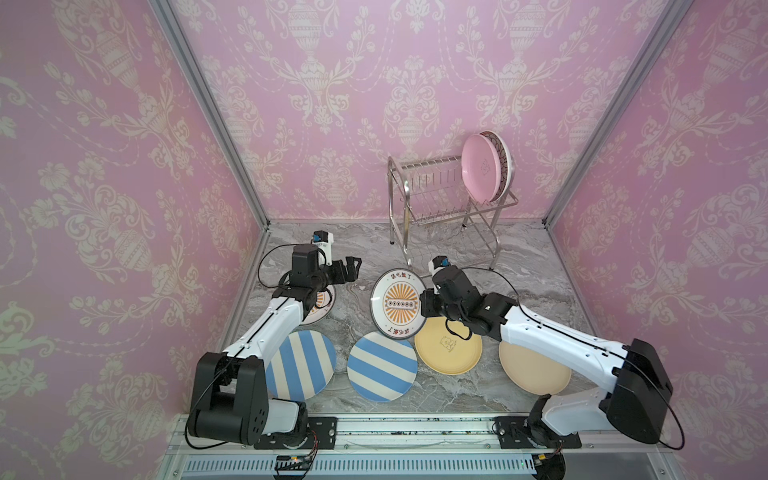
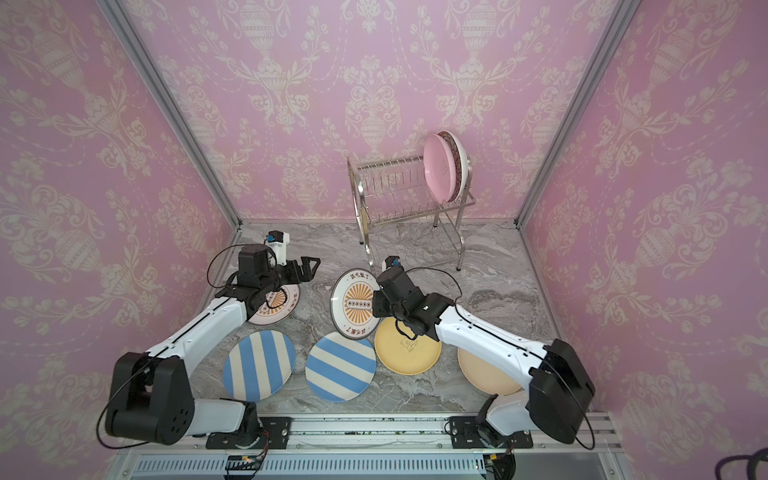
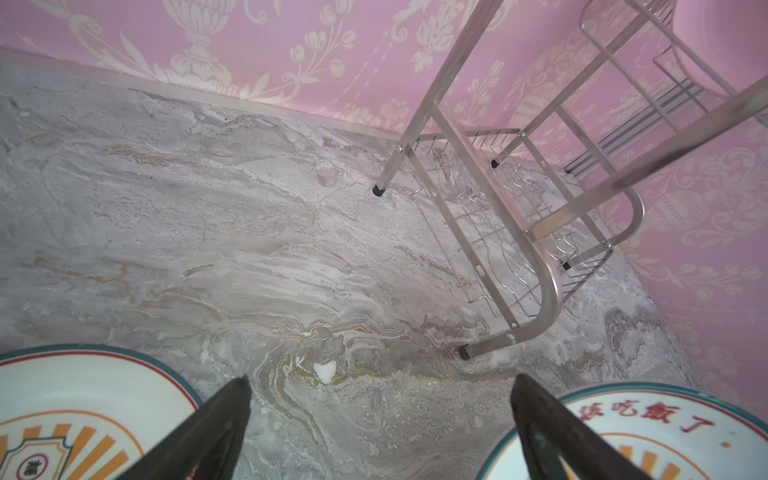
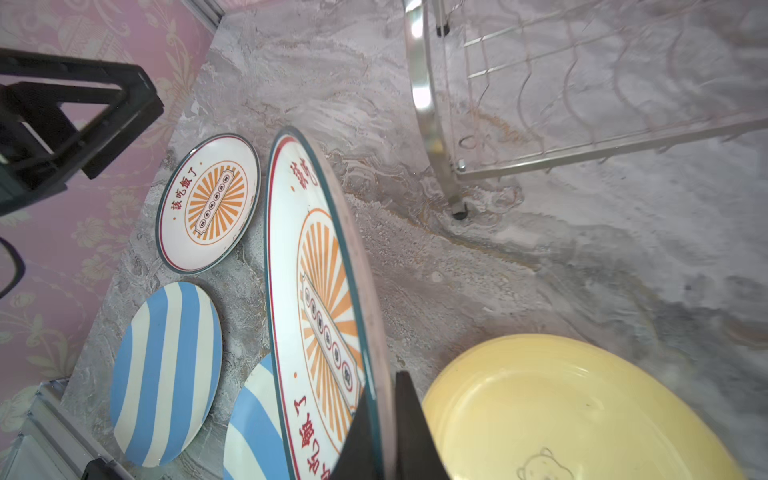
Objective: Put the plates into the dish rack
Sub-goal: 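Lift the large sunburst plate upright with the right gripper, then carry the upright sunburst plate with the right gripper to the dish rack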
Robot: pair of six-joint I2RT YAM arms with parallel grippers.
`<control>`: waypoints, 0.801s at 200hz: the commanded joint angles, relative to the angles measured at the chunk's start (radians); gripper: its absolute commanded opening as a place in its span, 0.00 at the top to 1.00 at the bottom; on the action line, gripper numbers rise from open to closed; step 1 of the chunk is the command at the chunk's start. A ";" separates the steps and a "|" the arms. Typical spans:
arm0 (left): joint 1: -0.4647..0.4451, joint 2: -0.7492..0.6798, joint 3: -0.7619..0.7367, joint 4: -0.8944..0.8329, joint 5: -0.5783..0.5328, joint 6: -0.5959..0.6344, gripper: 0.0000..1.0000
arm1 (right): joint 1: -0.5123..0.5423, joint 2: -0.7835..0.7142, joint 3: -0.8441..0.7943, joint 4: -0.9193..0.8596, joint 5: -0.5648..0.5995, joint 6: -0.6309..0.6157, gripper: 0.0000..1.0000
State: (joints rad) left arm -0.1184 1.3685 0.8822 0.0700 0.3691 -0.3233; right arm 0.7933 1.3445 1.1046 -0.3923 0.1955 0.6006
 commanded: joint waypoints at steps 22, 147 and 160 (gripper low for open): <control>-0.013 0.025 0.009 0.091 0.137 0.011 0.01 | -0.008 -0.206 0.201 -0.414 0.249 -0.118 1.00; -0.055 0.008 -0.064 0.205 0.227 -0.065 0.01 | -0.215 -0.011 0.864 -0.409 0.419 -0.539 1.00; -0.057 -0.001 -0.066 0.203 0.233 -0.066 0.01 | -0.245 0.027 0.903 -0.371 0.404 -0.556 1.00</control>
State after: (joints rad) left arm -0.1688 1.3956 0.8360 0.2371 0.5564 -0.3611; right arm 0.5919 1.3163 1.9194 -0.8783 0.5957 0.1390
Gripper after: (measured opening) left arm 0.993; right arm 0.086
